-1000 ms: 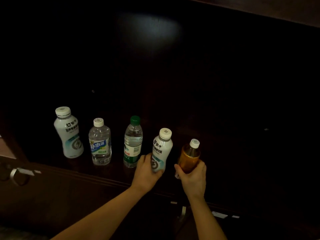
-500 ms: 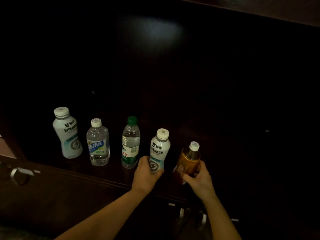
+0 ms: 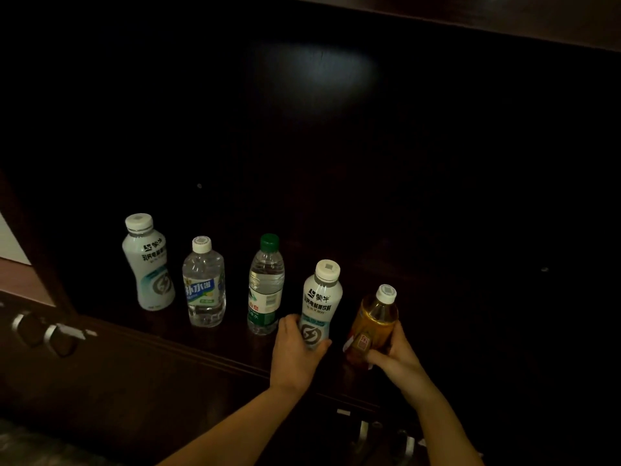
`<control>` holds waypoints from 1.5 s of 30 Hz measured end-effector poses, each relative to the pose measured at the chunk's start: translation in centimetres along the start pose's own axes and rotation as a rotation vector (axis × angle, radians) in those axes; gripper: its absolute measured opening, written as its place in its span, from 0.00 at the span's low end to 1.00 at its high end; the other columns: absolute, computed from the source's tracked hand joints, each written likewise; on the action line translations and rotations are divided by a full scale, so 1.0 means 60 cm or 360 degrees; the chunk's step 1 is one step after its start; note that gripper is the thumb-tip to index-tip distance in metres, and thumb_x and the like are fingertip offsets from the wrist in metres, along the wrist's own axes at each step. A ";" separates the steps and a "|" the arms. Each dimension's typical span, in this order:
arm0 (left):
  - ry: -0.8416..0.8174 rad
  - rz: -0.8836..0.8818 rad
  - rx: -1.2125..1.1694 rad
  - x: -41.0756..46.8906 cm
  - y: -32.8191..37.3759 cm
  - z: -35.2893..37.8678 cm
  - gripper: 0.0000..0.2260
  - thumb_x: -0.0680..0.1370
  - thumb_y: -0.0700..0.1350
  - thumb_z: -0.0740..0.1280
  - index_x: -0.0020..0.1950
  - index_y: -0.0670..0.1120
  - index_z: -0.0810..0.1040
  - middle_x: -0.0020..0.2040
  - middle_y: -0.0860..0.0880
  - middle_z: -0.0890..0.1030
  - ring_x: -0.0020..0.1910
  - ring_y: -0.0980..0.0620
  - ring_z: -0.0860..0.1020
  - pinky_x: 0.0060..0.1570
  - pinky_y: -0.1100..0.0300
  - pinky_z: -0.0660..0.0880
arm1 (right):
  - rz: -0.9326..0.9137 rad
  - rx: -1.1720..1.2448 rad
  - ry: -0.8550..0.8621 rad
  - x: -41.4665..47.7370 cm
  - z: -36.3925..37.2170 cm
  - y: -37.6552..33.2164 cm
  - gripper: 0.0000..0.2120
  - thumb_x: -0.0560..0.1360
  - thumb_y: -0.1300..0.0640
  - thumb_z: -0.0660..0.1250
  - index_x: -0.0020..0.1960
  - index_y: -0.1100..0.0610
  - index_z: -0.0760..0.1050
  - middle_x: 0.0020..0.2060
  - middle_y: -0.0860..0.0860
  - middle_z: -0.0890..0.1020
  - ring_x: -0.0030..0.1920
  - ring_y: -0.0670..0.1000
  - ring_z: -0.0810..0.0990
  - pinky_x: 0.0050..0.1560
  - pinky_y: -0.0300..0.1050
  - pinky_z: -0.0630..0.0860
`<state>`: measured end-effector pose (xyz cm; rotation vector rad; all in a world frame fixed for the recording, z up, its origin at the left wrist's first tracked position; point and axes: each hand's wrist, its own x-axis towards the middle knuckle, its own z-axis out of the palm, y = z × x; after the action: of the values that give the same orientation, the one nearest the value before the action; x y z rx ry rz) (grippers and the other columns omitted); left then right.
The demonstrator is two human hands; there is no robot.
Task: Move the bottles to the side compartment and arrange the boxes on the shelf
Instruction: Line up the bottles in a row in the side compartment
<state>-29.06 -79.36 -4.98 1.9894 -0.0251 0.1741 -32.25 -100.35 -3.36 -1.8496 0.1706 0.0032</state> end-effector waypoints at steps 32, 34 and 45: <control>0.0433 0.0154 0.0048 -0.039 -0.072 -0.146 0.26 0.70 0.47 0.79 0.62 0.52 0.70 0.55 0.54 0.74 0.54 0.58 0.75 0.55 0.55 0.78 | -0.0305 -0.0148 0.0593 -0.155 0.121 0.003 0.24 0.70 0.64 0.76 0.48 0.34 0.78 0.48 0.41 0.85 0.50 0.42 0.83 0.53 0.34 0.77; 0.0415 0.0089 0.0086 -0.016 -0.076 -0.160 0.32 0.70 0.48 0.79 0.68 0.49 0.67 0.61 0.50 0.72 0.60 0.55 0.74 0.61 0.55 0.75 | -0.0330 -0.0260 0.0471 -0.145 0.148 -0.011 0.22 0.71 0.59 0.77 0.56 0.37 0.77 0.51 0.40 0.85 0.54 0.40 0.81 0.55 0.33 0.76; -0.0175 0.0016 0.0020 0.064 -0.071 -0.167 0.35 0.73 0.45 0.77 0.76 0.49 0.65 0.71 0.52 0.74 0.71 0.52 0.71 0.66 0.61 0.69 | -0.0166 -0.0248 0.0448 -0.059 0.227 -0.056 0.41 0.74 0.49 0.74 0.80 0.44 0.54 0.75 0.42 0.67 0.72 0.44 0.67 0.67 0.40 0.65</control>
<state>-25.95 -68.26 -4.27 2.0099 -0.1049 0.0714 -34.19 -86.02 -3.66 -2.0070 0.2759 -0.3258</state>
